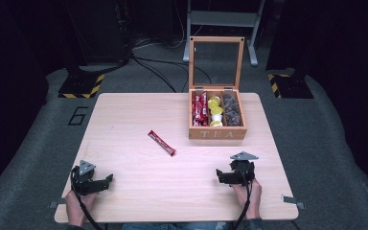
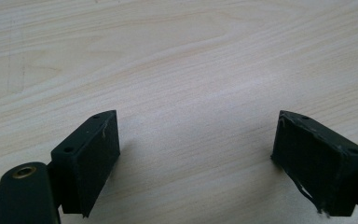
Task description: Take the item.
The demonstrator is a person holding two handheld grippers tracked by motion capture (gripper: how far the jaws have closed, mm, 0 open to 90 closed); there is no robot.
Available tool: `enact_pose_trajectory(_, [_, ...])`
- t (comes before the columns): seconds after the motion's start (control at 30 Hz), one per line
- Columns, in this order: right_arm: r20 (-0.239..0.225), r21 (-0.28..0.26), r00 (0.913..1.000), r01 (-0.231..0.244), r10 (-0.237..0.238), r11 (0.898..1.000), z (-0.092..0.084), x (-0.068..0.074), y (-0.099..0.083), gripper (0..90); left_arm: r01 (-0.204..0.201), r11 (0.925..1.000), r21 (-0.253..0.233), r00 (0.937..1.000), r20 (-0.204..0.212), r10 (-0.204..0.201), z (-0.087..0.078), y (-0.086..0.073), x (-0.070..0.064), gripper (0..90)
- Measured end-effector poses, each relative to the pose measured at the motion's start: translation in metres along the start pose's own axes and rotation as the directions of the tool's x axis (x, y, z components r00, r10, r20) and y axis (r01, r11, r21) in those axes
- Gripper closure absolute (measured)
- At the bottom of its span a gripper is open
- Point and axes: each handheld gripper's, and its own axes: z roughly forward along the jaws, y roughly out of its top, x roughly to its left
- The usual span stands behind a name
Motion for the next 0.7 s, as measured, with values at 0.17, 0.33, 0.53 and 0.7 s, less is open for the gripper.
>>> enact_pose_trajectory(0.17, [0.074,0.023,0.9963,-0.046,0.044,0.999,-0.004,-0.021,-0.02,3.6,0.001,1.0,0.001,1.0,0.001,-0.001,0.0,0.0,0.0,14.4])
enact_pose_trajectory(0.33, [0.113,0.012,0.9901,-0.085,0.083,0.996,-0.014,-0.039,-0.032,1.2,0.001,1.0,0.001,1.0,0.001,-0.001,0.0,0.0,0.0,14.4])
enact_pose_trajectory(0.53, [0.147,0.012,0.985,-0.093,0.09,0.996,-0.018,-0.045,-0.039,0.0,0.001,1.0,0.001,1.0,0.0,-0.001,0.0,0.0,0.0,14.4])
enact_pose_trajectory(0.7, [0.144,-0.006,0.9864,-0.079,0.079,0.997,-0.019,-0.046,-0.042,0.0,0.001,1.0,0.002,1.0,-0.003,-0.001,0.0,0.0,0.0,14.4])
